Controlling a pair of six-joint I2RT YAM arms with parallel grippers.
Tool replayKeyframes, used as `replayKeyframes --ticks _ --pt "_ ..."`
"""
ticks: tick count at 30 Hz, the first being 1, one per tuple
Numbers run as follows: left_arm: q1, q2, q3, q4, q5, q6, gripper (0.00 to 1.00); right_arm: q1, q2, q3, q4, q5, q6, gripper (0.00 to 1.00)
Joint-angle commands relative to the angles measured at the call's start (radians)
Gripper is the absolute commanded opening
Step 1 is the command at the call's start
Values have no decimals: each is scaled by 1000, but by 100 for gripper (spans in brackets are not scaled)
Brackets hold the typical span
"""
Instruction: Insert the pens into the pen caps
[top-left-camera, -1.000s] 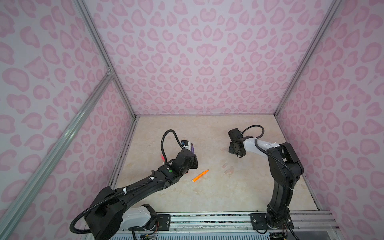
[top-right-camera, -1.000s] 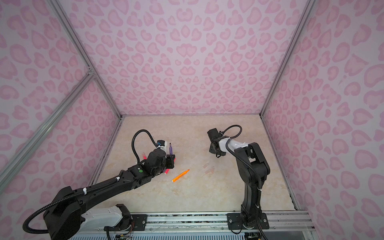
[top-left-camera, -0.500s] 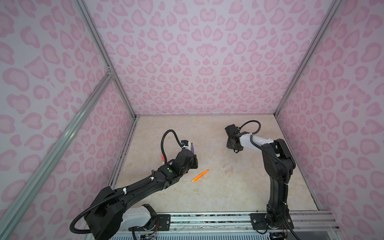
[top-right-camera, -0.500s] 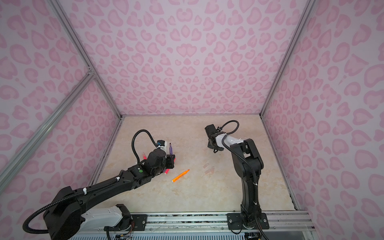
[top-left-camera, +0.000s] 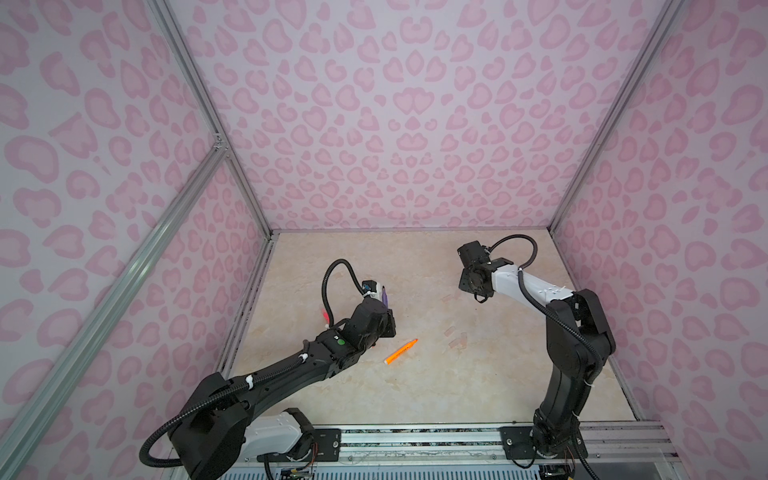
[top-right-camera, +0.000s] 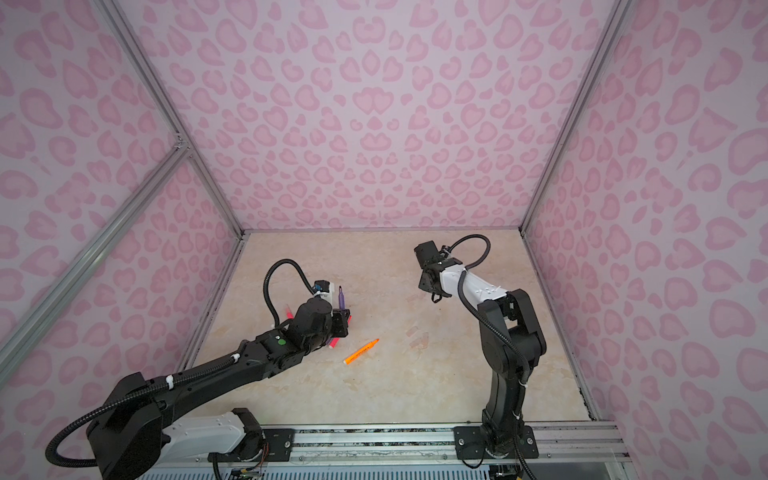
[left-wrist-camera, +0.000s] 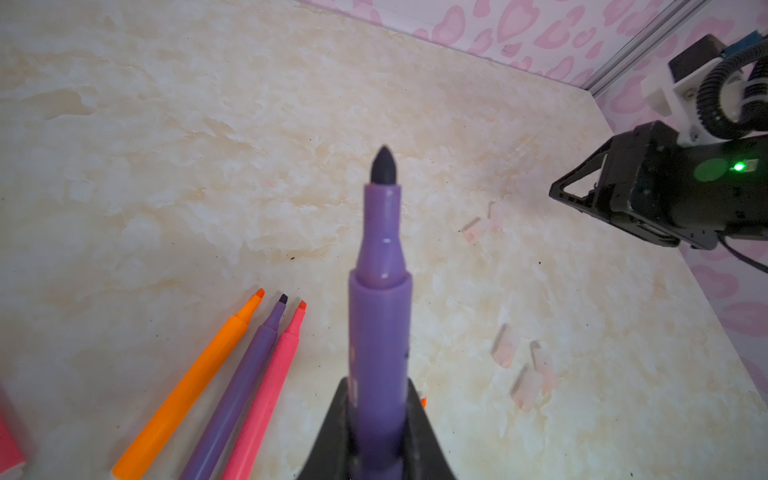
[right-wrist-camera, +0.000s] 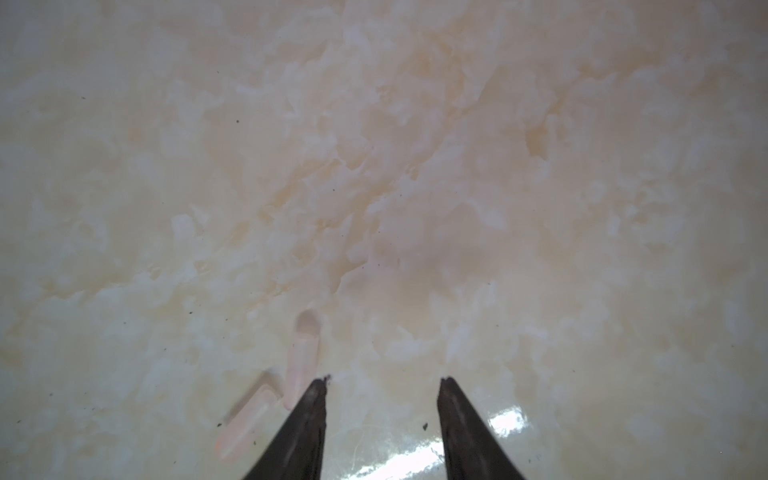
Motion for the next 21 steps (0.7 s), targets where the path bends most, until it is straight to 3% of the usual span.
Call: replayKeyframes --ticks 1,9,21 --pt "2 -1 16 16 -11 5 3 15 -7 8 6 -20 -17 48" --pt "2 -3 13 17 -7 4 4 83 88 84 -44 -9 -30 46" --pt "1 4 16 18 6 3 3 65 199 125 -78 -30 -48 39"
